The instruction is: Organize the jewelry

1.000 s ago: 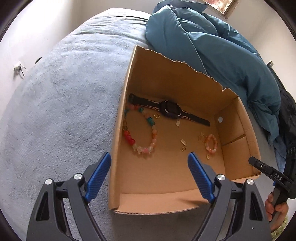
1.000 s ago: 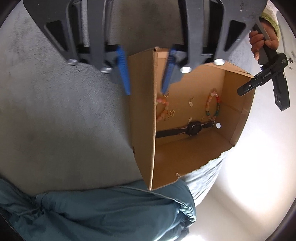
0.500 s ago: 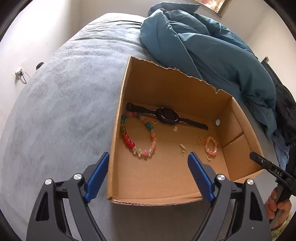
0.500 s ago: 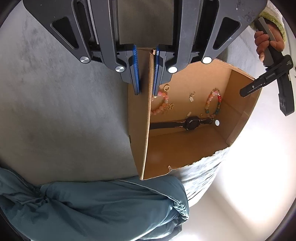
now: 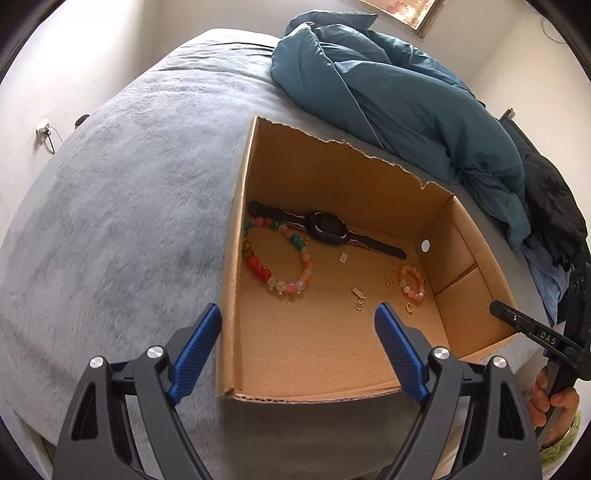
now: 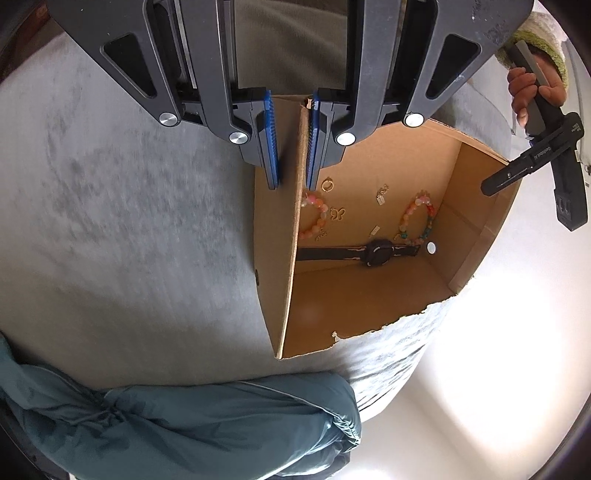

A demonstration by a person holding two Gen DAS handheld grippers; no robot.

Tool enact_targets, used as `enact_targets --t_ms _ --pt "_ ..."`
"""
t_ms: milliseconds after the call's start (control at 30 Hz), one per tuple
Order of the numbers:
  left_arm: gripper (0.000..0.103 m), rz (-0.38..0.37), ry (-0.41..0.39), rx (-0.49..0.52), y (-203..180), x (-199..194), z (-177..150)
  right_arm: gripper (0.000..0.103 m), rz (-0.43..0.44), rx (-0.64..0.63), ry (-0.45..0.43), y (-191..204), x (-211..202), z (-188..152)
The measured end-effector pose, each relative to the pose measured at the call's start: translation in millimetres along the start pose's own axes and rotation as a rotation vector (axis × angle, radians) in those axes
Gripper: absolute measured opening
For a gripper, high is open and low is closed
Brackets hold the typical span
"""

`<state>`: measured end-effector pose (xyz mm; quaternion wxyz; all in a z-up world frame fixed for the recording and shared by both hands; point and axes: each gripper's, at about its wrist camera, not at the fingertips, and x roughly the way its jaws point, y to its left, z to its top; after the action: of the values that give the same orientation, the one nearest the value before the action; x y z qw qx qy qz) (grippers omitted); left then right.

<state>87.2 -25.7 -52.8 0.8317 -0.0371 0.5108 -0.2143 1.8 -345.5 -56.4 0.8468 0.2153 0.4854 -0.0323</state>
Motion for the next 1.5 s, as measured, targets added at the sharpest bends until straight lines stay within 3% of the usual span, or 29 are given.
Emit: enact_targets --t_ms 133,267,433,600,867,1100,1233,1367,1500 --pt "0.082 0.023 -0.039 0.043 -2.0 -0.7 -14.3 0.015 -0.011 0.015 -0.03 2.8 3.5 -17.4" --pt "0.083 0.069 -0.154 0.077 -4.7 -16.9 -27.3 0.021 0.006 0.023 -0.114 6.2 -9.2 -25.6" --pt "0.083 0.114 -0.296 0.069 -5.1 -51.9 -48.5 0.043 -0.02 0.002 -0.267 15.1 -44.7 -48.6" --pt "0.085 0.131 -0.389 0.064 -9.5 -86.2 -78.8 0.055 -0.063 -0.019 -0.373 23.0 -71.9 -77.7" --pt "0.087 0.086 -0.394 0.092 -27.7 -110.6 -119.0 0.069 -0.147 -0.049 -0.479 43.0 -98.0 -134.3" --pt "0.094 0.142 -0.395 0.15 -54.7 -124.6 -151.3 0.083 -0.195 -0.133 -0.558 75.0 -121.8 -181.7" --pt "0.096 0.163 -0.437 0.138 -64.7 -142.4 -173.2 0.085 -0.211 -0.165 -0.625 90.6 -136.3 -203.8" --pt "0.096 0.242 -0.472 0.163 -77.8 -151.6 -182.3 0.087 -0.203 -0.187 -0.664 101.1 -147.9 -216.8" --pt "0.096 0.204 -0.519 0.143 -81.0 -158.5 -185.0 0.088 -0.209 -0.223 -0.711 105.6 -156.1 -218.7"
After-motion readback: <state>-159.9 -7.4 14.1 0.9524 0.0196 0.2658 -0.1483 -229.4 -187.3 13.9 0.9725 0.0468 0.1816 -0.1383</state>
